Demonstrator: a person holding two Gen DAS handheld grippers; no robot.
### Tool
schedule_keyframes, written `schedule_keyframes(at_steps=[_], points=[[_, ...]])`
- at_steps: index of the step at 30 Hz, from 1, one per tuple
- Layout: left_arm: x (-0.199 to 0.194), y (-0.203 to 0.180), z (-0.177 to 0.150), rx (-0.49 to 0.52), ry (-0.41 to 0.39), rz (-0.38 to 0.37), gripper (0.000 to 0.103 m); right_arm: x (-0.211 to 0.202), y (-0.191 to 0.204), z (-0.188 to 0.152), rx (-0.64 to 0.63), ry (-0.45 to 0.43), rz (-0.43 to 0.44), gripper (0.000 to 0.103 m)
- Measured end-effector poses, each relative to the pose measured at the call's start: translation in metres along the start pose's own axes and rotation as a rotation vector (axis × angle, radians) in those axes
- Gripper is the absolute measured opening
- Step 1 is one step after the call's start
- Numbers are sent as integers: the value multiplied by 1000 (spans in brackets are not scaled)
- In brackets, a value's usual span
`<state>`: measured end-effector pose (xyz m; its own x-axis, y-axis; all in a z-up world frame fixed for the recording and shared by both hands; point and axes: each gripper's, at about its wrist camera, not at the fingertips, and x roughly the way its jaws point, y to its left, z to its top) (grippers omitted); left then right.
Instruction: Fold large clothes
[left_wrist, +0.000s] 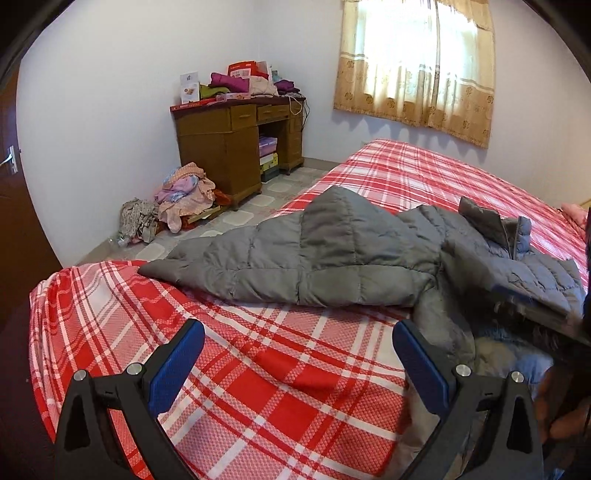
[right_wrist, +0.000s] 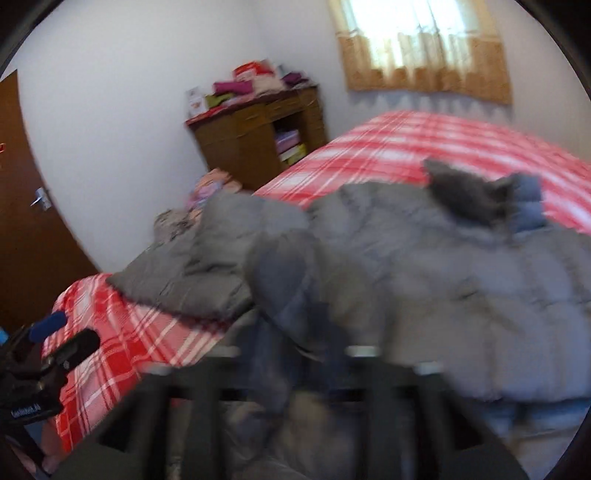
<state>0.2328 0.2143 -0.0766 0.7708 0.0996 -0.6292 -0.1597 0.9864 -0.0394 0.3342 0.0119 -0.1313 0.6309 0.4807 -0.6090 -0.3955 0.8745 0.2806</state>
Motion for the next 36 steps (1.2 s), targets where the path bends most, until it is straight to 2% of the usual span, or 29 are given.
schedule_keyframes(at_steps=[4, 6, 8, 10, 11, 13, 15, 17, 20, 23, 27, 29, 32, 33, 36], points=[[7, -9, 4, 6, 5, -27, 102, -35, -12, 8, 24, -77, 33, 80], [9, -20, 8, 26, 6, -49, 102, -63, -26, 9, 15, -120, 2, 75], [8, -36, 12, 58, -8, -59, 102, -74, -39, 13, 11, -136, -91, 59], [8, -54, 19, 91, -26, -74, 102, -89, -64, 16, 21, -152, -223, 56], [7, -65, 22, 108, -35, -83, 102, -94, -86, 20, 24, -146, -333, 53], [10, -91, 31, 144, -51, -84, 102, -101, -126, 25, 61, -131, -462, 47], [15, -113, 37, 173, -62, -82, 102, -104, -166, 26, 124, -116, -547, 47], [26, -139, 41, 212, -55, -82, 102, -101, -210, 18, 197, -62, -610, 43], [48, -165, 44, 222, -35, -61, 102, -100, -253, -3, 264, -1, -633, 41], [82, -180, 40, 187, 21, 5, 102, -101, -274, -24, 308, 30, -622, 39], [124, -187, 17, 147, 132, 59, 102, -105, -277, -24, 343, 24, -615, 39], [128, -189, 12, 152, 133, 67, 102, -105, -271, -20, 319, 50, -645, 39], [130, -191, 11, 165, 134, 81, 102, -118, -259, -17, 304, -9, -637, 41], [131, -192, 10, 170, 135, 86, 102, -120, -255, -19, 299, -3, -644, 41], [132, -195, 7, 188, 133, 99, 102, -111, -259, -33, 317, 81, -642, 44]])
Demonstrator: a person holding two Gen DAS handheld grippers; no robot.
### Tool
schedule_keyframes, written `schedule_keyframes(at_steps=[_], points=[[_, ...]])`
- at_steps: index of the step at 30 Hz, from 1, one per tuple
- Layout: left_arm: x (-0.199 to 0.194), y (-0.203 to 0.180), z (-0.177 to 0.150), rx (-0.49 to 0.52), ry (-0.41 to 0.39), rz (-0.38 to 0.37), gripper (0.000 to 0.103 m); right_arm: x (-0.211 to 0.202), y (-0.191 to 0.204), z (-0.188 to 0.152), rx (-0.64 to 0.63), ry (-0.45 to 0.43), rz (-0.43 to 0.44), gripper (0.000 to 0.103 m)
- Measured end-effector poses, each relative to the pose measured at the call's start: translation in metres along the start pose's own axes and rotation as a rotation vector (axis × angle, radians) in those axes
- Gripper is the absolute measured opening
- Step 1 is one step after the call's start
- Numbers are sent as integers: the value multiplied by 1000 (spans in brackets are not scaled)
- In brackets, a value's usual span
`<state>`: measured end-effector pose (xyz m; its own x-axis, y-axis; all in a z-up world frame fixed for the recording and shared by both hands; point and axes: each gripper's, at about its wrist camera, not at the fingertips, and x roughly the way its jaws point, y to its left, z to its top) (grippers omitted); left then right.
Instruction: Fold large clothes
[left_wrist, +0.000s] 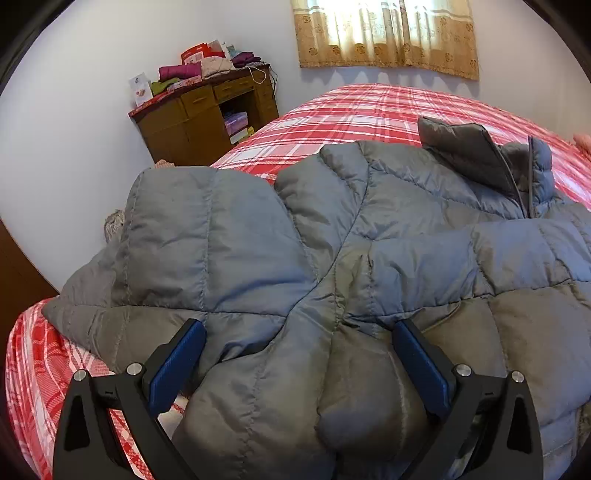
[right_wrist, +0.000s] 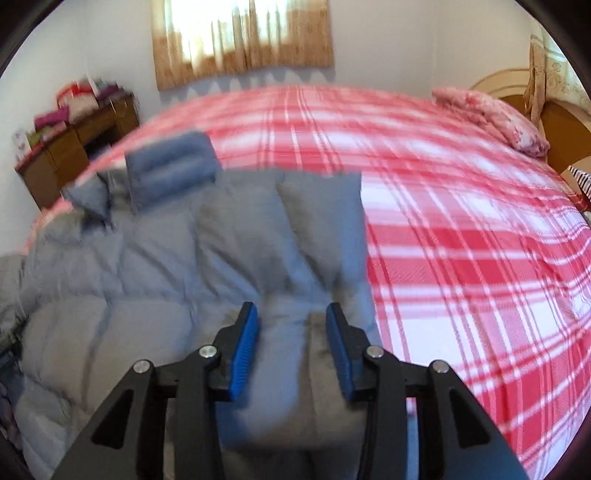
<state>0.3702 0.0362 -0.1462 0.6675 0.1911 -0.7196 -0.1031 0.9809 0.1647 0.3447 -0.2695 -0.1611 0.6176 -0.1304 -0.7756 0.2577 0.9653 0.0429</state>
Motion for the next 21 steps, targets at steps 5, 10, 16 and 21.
schedule_keyframes(at_steps=[5, 10, 16, 21], points=[[2, -1, 0, 0, -2, 9, 102, 1, -3, -9, -15, -23, -14, 43], [-11, 16, 3, -25, -14, -52, 102, 0, 2, -12, -42, -44, -35, 45], [-57, 131, -3, -308, -107, -60, 102, -2, -3, -13, -16, -54, 19, 50], [-48, 228, -4, -531, -53, 96, 102, -2, 2, -13, -38, -55, -8, 51]])
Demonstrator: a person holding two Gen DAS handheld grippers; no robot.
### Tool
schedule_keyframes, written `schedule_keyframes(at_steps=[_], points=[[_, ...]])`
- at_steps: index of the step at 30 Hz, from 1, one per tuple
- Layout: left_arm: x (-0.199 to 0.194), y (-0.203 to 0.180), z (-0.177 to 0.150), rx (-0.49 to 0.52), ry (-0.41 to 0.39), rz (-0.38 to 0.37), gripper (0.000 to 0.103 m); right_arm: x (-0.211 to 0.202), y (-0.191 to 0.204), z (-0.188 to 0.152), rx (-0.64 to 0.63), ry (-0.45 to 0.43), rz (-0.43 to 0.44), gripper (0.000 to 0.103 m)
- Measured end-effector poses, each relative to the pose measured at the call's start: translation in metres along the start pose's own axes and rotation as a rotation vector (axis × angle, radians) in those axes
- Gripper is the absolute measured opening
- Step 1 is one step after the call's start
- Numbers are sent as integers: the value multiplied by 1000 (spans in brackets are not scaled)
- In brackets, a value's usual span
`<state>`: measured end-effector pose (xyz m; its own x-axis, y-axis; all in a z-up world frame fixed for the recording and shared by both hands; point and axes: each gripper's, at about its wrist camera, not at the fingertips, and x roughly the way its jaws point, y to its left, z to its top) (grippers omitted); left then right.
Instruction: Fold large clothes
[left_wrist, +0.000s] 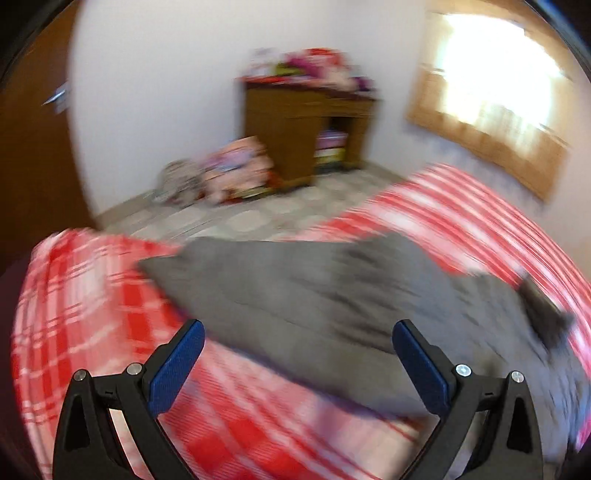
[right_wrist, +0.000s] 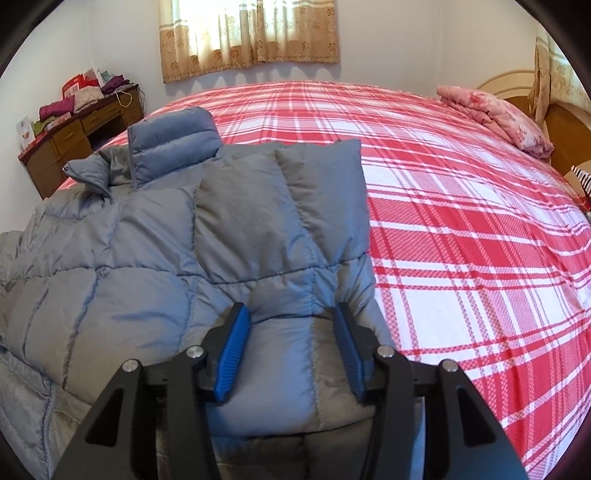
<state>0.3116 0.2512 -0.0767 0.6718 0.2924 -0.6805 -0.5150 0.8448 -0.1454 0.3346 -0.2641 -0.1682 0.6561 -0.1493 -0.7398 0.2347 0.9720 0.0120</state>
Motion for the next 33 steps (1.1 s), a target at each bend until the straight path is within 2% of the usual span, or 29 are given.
schedule_keyframes(at_steps=[4, 9, 10, 12, 13, 14, 15, 16, 18, 19, 21, 24, 27, 31, 33], points=[[33, 37, 15, -150, 67, 77, 102, 0, 1, 0, -7, -2, -9, 51], [73, 53, 9, -333, 150, 91, 102, 0, 1, 0, -7, -2, -9, 51], [75, 53, 7, -360, 136, 85, 101, 0, 1, 0, -7, -2, -8, 51], [77, 48, 7, -353, 106, 81, 101, 0, 1, 0, -5, -2, -6, 51], [83, 45, 7, -350, 123, 51, 95, 0, 2, 0, -4, -2, -5, 52], [87, 44, 6, -352, 136, 31, 67, 1, 2, 0, -3, -3, -4, 52], [94, 45, 2, -359, 163, 11, 48, 0, 2, -1, -3, -3, -4, 52], [95, 45, -2, -356, 150, 13, 47, 0, 2, -1, -4, -4, -5, 52], [94, 44, -1, -317, 125, 5, 24, 1, 2, 0, -5, -5, -7, 52], [93, 44, -1, -307, 123, -8, 22, 1, 2, -1, -4, -5, -7, 52], [90, 47, 1, -305, 110, -32, 9, 1, 2, -1, -4, -6, -6, 52], [70, 43, 13, -289, 45, -61, 7, 1, 2, -1, -5, -6, -8, 52], [40, 10, 29, -167, -51, -80, 7, 1, 3, -1, -4, -7, -7, 52], [-17, -52, 35, 21, -174, -200, 6, 1, 3, -1, -5, -6, -7, 52], [-53, -90, 25, 126, -241, -289, 6, 1, 2, -1, -4, -7, -6, 52]])
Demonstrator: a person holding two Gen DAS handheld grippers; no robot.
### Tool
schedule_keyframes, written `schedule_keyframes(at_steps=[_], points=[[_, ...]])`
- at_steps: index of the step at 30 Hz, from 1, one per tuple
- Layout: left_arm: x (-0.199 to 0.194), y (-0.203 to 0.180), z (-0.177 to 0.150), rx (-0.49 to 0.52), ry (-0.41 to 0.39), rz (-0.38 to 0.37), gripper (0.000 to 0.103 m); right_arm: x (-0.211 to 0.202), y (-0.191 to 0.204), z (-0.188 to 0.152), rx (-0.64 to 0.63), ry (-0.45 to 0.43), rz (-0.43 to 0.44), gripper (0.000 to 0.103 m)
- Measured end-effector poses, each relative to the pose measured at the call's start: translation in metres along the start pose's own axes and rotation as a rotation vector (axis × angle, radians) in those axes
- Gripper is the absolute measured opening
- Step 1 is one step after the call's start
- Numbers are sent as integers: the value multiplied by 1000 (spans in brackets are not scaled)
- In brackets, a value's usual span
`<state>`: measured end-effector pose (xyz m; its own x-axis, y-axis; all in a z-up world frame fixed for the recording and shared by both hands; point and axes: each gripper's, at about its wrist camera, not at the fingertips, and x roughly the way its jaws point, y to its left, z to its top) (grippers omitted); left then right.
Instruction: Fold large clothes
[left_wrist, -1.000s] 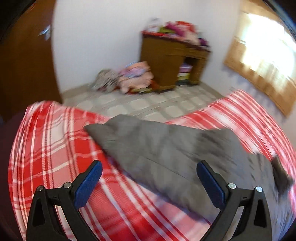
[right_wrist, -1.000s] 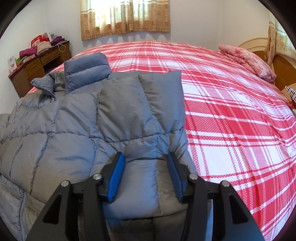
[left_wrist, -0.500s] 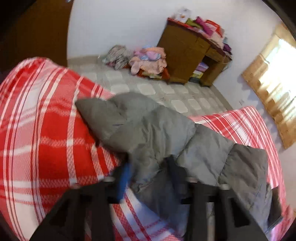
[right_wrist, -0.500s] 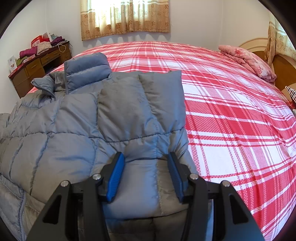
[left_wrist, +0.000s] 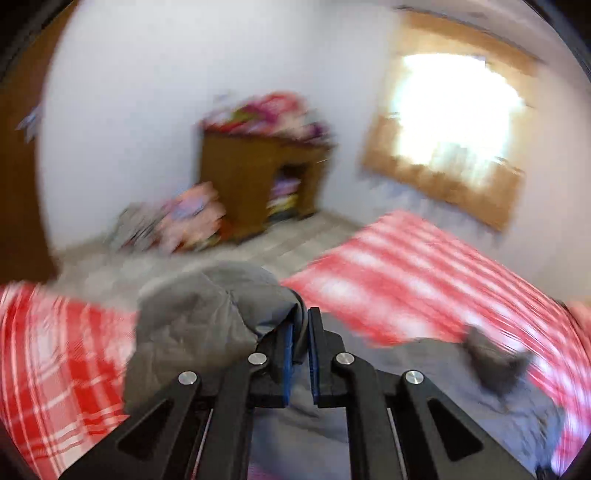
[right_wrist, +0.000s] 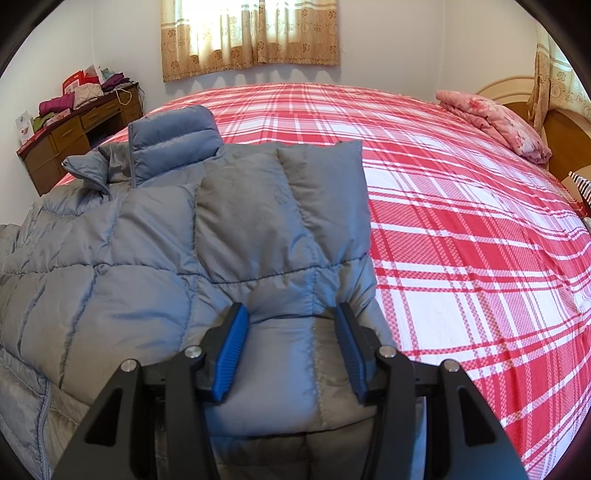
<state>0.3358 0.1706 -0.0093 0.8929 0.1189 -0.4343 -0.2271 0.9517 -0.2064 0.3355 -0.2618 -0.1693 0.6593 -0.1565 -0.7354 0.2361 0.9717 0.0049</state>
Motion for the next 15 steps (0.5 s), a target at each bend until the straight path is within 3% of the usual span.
schedule_keyframes(at_steps=[3, 7, 11, 15], points=[[-31, -74, -11, 177, -55, -143, 7, 0, 0, 0, 3, -1, 3, 52], [-53, -165, -55, 385, -38, -318, 7, -1, -1, 0, 12, -4, 12, 52], [-59, -220, -112, 522, 50, -433, 7, 0, -5, 0, 29, -7, 32, 52], [-46, -247, -162, 596, 224, -488, 7, 0, -8, 0, 39, -9, 52, 54]])
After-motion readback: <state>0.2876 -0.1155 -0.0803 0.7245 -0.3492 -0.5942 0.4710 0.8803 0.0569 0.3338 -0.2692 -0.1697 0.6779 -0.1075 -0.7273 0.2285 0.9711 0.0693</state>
